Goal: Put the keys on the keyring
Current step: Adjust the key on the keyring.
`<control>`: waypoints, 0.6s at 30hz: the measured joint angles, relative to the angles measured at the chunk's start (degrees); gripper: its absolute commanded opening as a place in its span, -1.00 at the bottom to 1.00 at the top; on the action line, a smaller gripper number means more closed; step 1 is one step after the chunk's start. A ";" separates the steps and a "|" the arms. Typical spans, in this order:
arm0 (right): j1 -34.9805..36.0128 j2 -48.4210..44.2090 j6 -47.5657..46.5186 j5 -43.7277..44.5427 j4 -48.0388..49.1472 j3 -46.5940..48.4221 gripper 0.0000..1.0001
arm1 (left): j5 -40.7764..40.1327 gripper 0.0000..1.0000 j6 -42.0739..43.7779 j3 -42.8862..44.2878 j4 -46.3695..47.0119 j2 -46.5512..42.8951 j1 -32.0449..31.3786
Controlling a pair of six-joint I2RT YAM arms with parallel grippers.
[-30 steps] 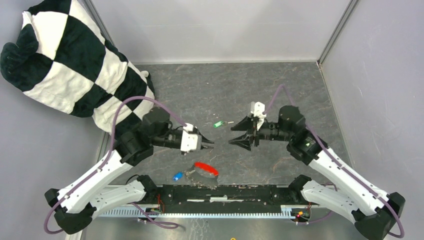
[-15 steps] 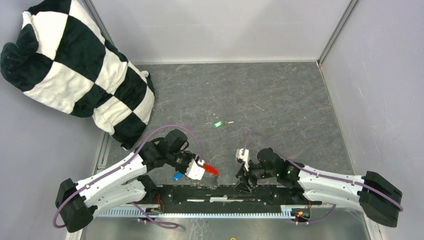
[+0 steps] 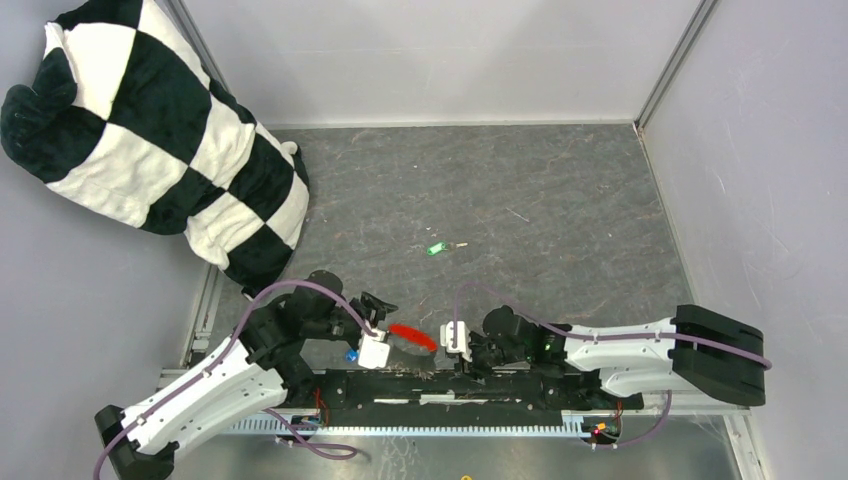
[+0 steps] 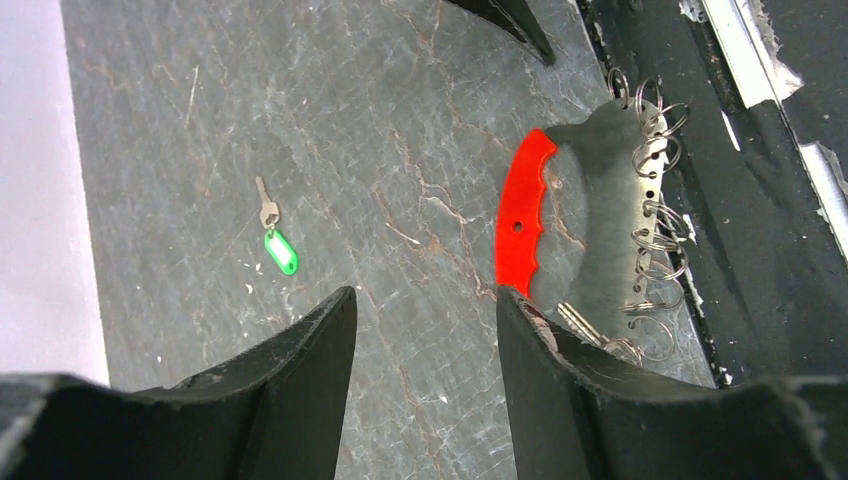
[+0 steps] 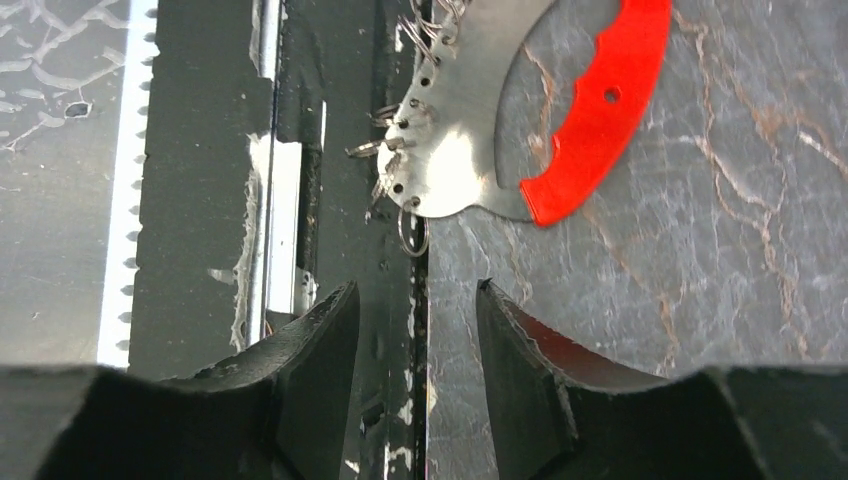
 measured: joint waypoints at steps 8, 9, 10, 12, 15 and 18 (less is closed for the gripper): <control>4.24 5.44 -2.05 2.27 4.22 1.62 -0.17 | -1.38 0.22 -1.68 -0.33 0.00 -3.45 0.00; 4.61 6.32 -2.16 2.71 4.76 1.66 -0.19 | -1.64 0.22 -2.14 -0.33 0.00 -3.78 0.00; 4.87 6.99 -2.19 3.04 5.18 1.68 -0.21 | -1.75 0.22 -2.32 -0.33 -0.02 -3.96 0.00; 5.29 8.13 -2.21 3.82 5.66 1.73 -0.28 | -1.92 0.22 -2.43 -0.33 0.00 -4.33 0.00; 5.68 9.16 -2.25 4.94 6.56 2.08 -0.34 | -2.25 0.22 -3.23 -0.33 0.00 -4.66 0.00; 5.79 9.81 -2.27 6.01 7.58 2.12 -0.40 | -2.45 0.22 -3.82 -0.33 -0.02 -4.68 0.00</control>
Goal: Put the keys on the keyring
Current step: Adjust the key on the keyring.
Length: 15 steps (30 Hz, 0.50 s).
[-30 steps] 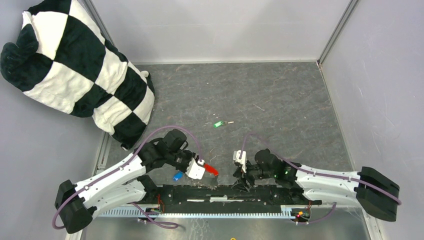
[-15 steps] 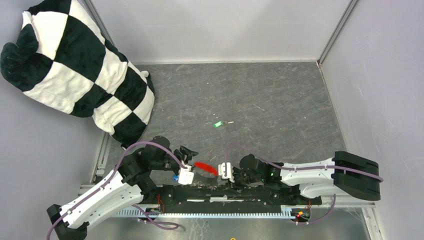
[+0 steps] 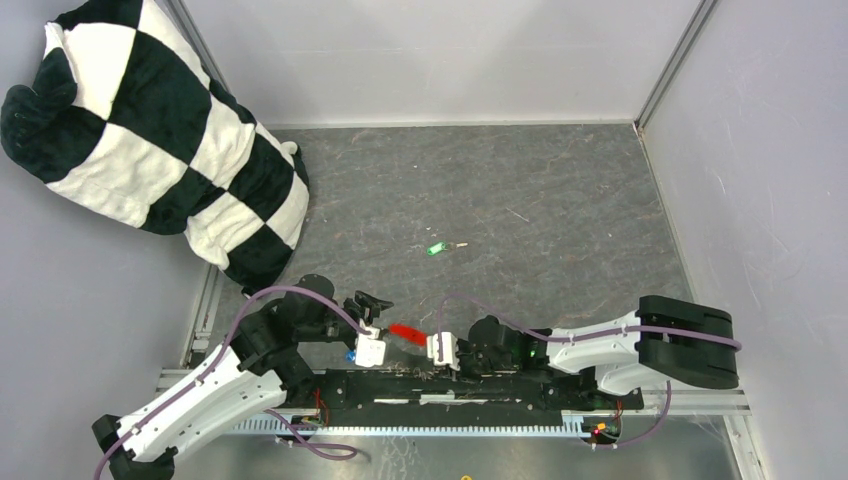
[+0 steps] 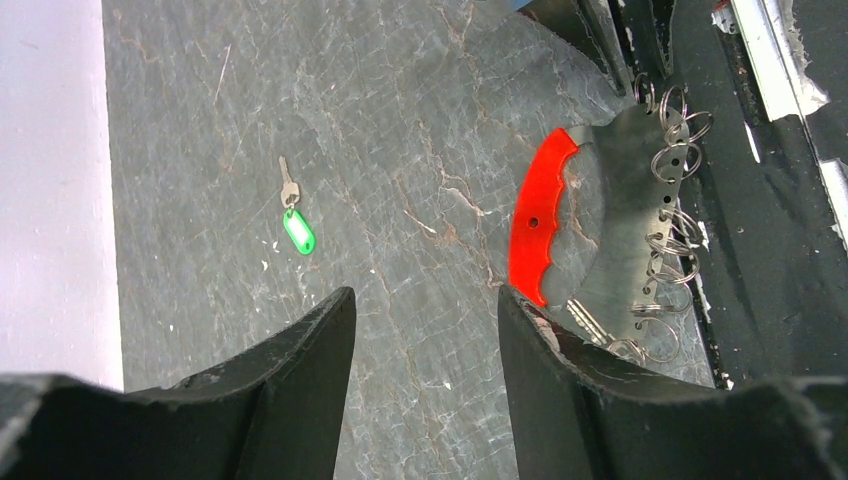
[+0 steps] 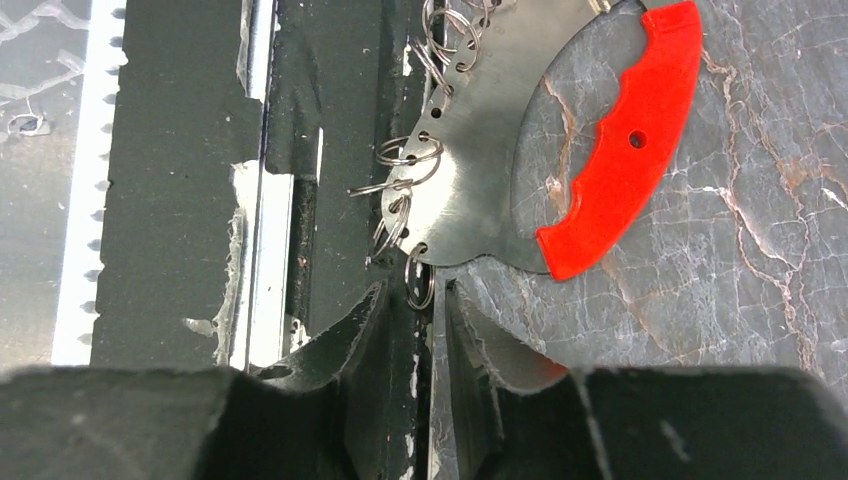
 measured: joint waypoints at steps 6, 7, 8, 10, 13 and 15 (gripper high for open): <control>0.28 1.16 0.15 0.48 1.44 0.20 -0.73 | -0.61 0.22 -0.37 0.00 -0.04 -0.24 0.00; 0.31 1.18 0.20 0.42 1.49 0.20 -0.83 | -0.68 0.22 -0.37 0.00 -0.04 -0.24 0.00; 0.48 1.20 0.22 0.39 1.51 0.20 -0.93 | -0.72 0.23 -0.37 0.00 -0.07 -0.24 0.00; 0.59 1.20 -0.07 0.57 1.62 0.35 -0.99 | -0.72 0.23 -0.37 0.00 -0.07 -0.24 0.00; 0.57 1.38 -0.04 1.57 -0.42 1.99 -0.99 | -0.72 0.24 -0.59 0.02 -0.04 -0.22 0.00; 0.57 0.96 -0.68 2.82 -4.42 4.57 -1.00 | -0.72 0.27 -1.66 0.02 0.11 -0.13 0.00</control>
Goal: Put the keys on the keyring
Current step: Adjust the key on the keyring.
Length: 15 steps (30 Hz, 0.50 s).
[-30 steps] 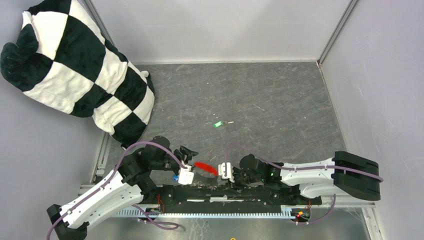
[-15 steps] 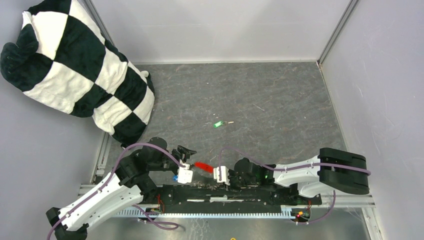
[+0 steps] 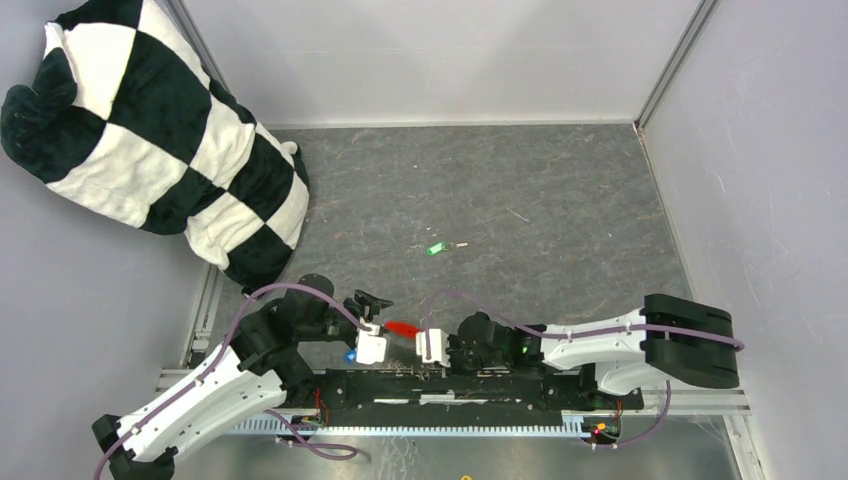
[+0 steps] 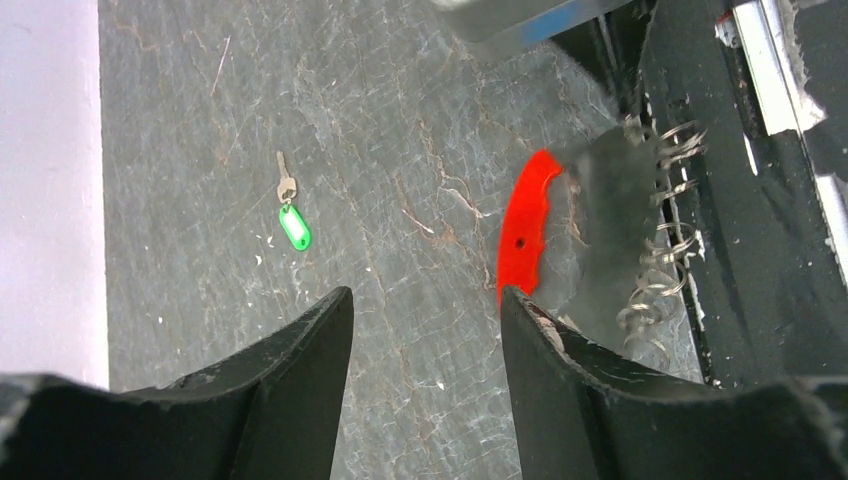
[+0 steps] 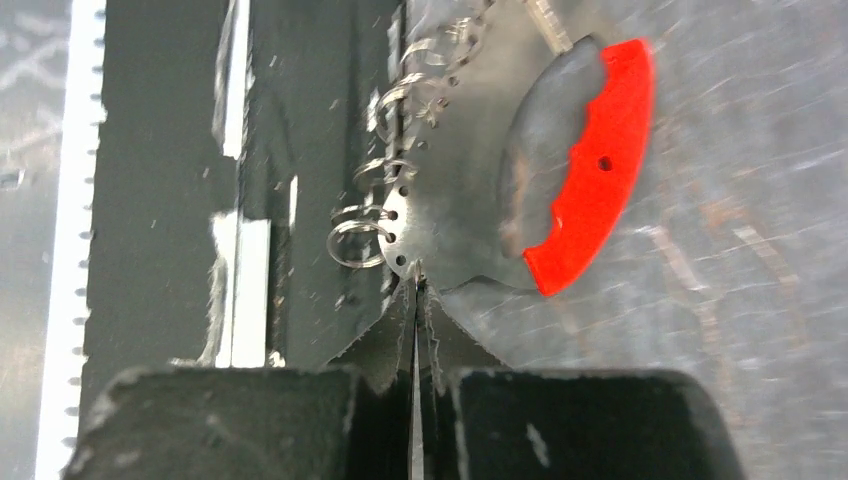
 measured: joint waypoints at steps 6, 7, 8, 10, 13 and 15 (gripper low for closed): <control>-0.42 -6.19 -3.45 4.83 -12.15 10.60 -0.99 | 0.15 0.29 -6.54 2.34 3.63 3.39 0.00; -0.59 -7.26 -3.87 5.42 -14.14 13.20 -0.99 | 0.39 0.29 -8.37 3.58 4.81 4.74 0.00; -0.74 -7.89 -4.20 5.75 -15.34 15.02 -0.99 | 0.50 0.29 -9.35 4.26 5.49 5.42 0.00; -0.90 -9.07 -4.81 6.43 -18.84 19.34 -0.99 | 1.31 0.29 -12.74 6.23 8.09 7.30 0.00; -1.03 -10.64 -5.68 6.78 -22.84 23.10 -0.99 | 2.78 0.26 -16.92 7.67 11.15 8.76 0.00; -1.03 -12.26 -6.36 6.82 -24.87 23.80 -0.99 | 4.09 0.21 -19.41 8.37 12.15 9.42 0.00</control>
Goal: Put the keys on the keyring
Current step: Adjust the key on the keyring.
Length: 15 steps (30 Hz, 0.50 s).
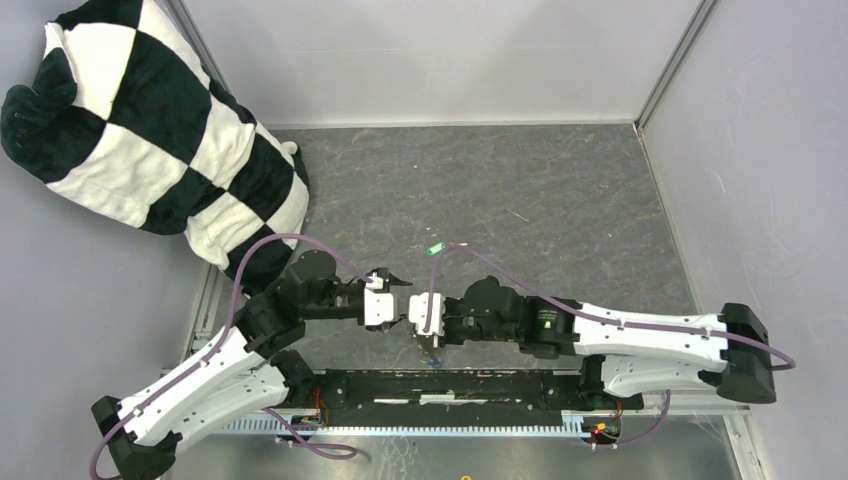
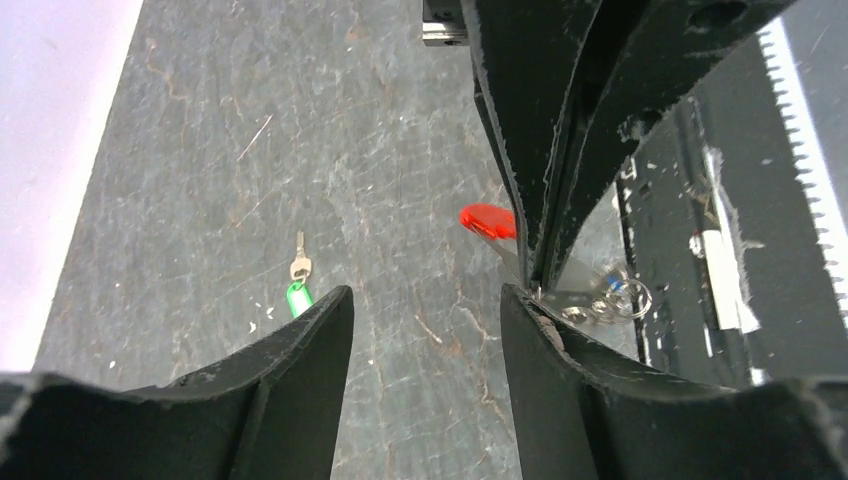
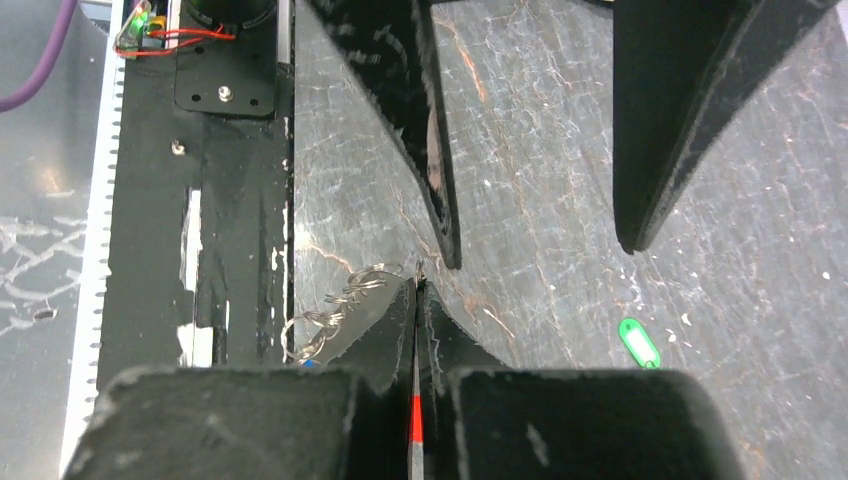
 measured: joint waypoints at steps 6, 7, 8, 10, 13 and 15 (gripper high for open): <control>0.00 -6.38 -2.47 0.00 -3.21 -0.02 -0.99 | 4.26 0.02 -3.69 2.56 0.59 1.11 0.00; 0.00 -7.63 -2.89 0.00 -3.21 -0.02 -0.99 | 4.94 0.00 -3.67 2.91 0.59 1.16 0.00; 0.00 -8.66 -3.13 -0.02 -3.17 -0.02 -0.99 | 5.44 -0.03 -3.65 3.15 0.46 1.16 0.00; 0.00 -10.23 -3.43 -0.07 -2.97 -0.02 -0.99 | 6.80 -0.09 -3.45 3.74 -0.20 1.18 0.00; 0.00 -11.08 -3.50 -0.26 -2.38 -0.02 -0.99 | 8.50 -0.14 -2.56 4.90 -1.66 1.79 0.00; 0.00 -11.10 -3.43 -0.48 -2.10 -0.02 -0.99 | 9.88 -0.17 -1.88 6.23 -2.67 2.62 0.00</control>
